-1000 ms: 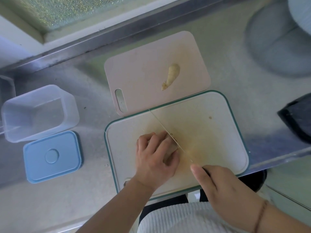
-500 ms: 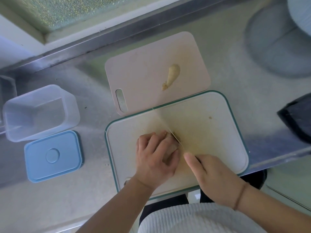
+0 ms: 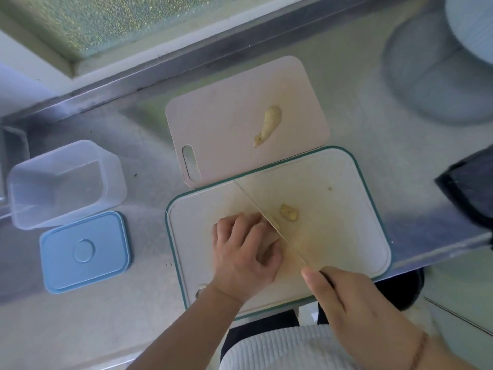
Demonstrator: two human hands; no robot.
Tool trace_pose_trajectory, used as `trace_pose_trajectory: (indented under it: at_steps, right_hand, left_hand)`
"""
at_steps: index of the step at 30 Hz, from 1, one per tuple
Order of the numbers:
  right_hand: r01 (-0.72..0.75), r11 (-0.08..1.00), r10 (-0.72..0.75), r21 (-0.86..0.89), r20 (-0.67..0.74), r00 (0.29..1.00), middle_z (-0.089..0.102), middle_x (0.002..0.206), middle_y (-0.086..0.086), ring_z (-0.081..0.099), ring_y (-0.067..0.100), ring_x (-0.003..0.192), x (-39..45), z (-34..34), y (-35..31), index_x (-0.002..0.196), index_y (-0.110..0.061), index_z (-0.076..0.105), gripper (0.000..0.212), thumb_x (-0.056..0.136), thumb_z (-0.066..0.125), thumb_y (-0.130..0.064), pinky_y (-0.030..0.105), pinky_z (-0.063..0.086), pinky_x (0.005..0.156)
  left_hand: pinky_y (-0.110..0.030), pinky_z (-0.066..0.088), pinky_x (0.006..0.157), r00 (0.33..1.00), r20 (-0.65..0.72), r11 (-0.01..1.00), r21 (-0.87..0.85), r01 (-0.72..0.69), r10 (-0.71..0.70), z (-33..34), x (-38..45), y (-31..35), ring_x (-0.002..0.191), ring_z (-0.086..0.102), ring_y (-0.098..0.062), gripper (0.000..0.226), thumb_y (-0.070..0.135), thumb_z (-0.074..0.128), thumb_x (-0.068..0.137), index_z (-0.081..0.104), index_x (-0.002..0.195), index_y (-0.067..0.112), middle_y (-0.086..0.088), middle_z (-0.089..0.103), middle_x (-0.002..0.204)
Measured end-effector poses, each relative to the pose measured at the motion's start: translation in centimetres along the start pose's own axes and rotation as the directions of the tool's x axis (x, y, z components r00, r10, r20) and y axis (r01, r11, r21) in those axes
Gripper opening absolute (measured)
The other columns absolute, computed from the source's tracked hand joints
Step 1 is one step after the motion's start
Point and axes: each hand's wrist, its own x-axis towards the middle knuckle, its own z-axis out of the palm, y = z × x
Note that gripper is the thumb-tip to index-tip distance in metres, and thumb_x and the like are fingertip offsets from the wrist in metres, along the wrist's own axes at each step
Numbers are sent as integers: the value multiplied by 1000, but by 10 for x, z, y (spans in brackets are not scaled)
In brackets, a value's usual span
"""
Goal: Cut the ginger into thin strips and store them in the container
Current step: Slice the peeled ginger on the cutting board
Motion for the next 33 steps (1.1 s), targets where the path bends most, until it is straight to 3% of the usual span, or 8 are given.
trace_pose_trajectory:
  at_steps: [3,7,10,17,20,24,28,33]
  right_hand:
    - [-48,999,48,-12,-6,999,59,61,-22,51,-3,48,-5,4,5,64,-28,47,88,50,-2,-100,11,34,46]
    - [58,996,-65,-61,-132,989,63,76,-9,55,4,70,-7,8,10,62,-22,53,93,61,-2,-97,26,42,69]
    - [-4,998,-1,-60,-79,997,62,76,3,54,7,78,-8,5,5,65,-19,54,102,52,-6,-100,27,43,75]
    - [62,998,-62,4,76,995,41,44,-6,37,11,47,28,-1,-15,57,-19,38,60,78,17,-71,23,39,56]
    - [13,1000,-13,-5,67,998,44,45,-3,42,10,45,15,2,-2,59,-18,42,71,77,16,-82,18,38,51]
    - [-123,991,127,-43,109,986,55,50,-7,48,1,43,-12,0,13,64,-24,49,96,43,-2,-102,10,34,46]
    - [47,999,-46,-24,64,997,39,48,2,39,13,48,29,6,-3,56,-17,39,68,76,16,-77,29,39,57]
    - [98,995,-97,-9,77,992,40,48,0,37,12,43,57,11,-16,60,-8,45,73,83,14,-70,26,35,48]
  left_hand:
    - [-40,44,80,1000,3,1000,-1,2,-2,0,0,1,87,62,-32,32,28,78,73,62,100,21,1,68,100]
    - [-35,42,84,1000,-2,1000,-9,-4,4,1,0,0,86,62,-32,31,27,77,75,60,100,22,2,67,100]
    - [-34,42,86,1000,3,1000,-17,-10,10,2,-1,-1,84,64,-32,33,25,79,74,60,100,22,0,70,97]
    - [-36,43,85,1000,-2,999,-35,-23,23,3,1,-2,81,64,-32,13,31,61,89,59,95,19,-3,71,95]
    - [-41,44,79,1000,22,1000,-15,-7,7,4,0,-4,80,64,-34,13,27,67,84,64,88,15,-3,70,93]
    - [-40,43,83,999,51,1000,6,-11,11,5,-1,-6,79,64,-35,21,26,66,84,71,76,7,-5,71,94]
    - [-35,40,84,999,16,999,-24,-48,48,5,0,-4,79,64,-35,11,29,61,89,59,89,18,-6,71,95]
    - [-35,42,79,997,-45,998,-23,-59,58,4,3,0,80,58,-29,21,38,51,97,55,89,19,-5,67,96]
